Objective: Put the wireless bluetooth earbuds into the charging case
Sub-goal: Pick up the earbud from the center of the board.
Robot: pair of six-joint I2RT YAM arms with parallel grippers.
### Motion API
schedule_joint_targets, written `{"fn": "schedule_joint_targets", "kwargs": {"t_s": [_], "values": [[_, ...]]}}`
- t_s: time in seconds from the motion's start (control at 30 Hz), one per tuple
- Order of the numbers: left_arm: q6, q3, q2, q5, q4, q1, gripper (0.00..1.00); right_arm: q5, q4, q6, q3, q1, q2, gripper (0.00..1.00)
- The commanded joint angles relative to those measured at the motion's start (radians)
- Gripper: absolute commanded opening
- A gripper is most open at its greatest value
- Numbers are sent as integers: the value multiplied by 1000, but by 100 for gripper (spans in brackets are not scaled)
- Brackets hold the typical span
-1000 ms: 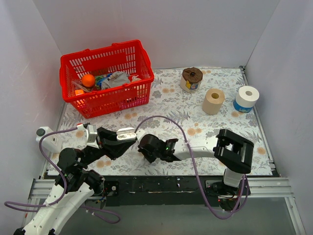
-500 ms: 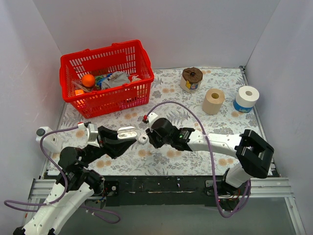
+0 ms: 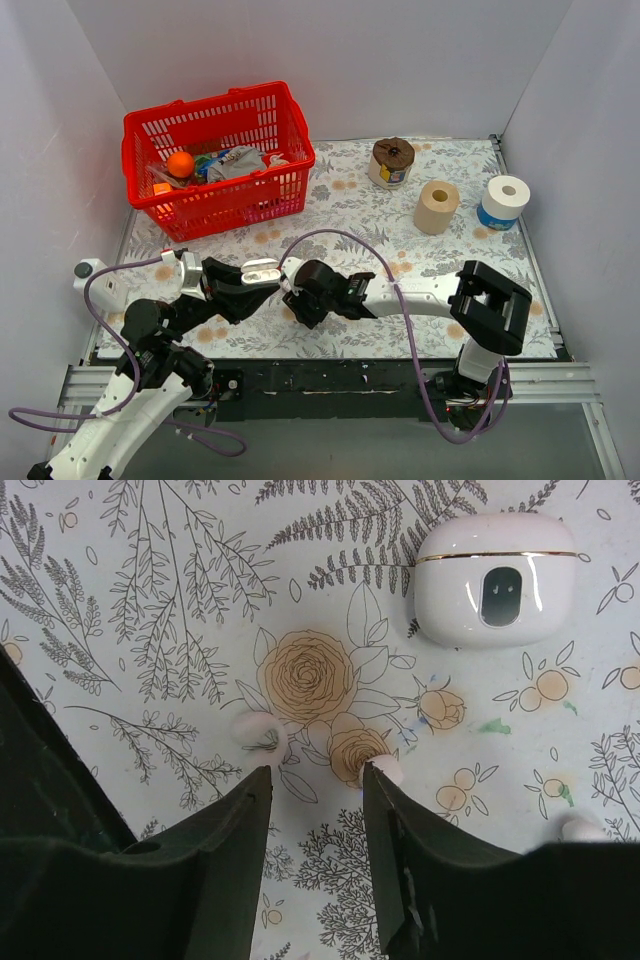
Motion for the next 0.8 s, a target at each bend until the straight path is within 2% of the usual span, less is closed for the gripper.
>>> {"fn": "schedule_joint_targets", "kwargs": {"t_s": [0.0, 0.77], "values": [[-6, -9, -7, -18, 14, 2, 0, -3, -2, -21, 52, 6, 33, 50], [-4, -15, -33, -24, -5, 1, 0, 52, 13, -38, 101, 31, 113, 49]]}}
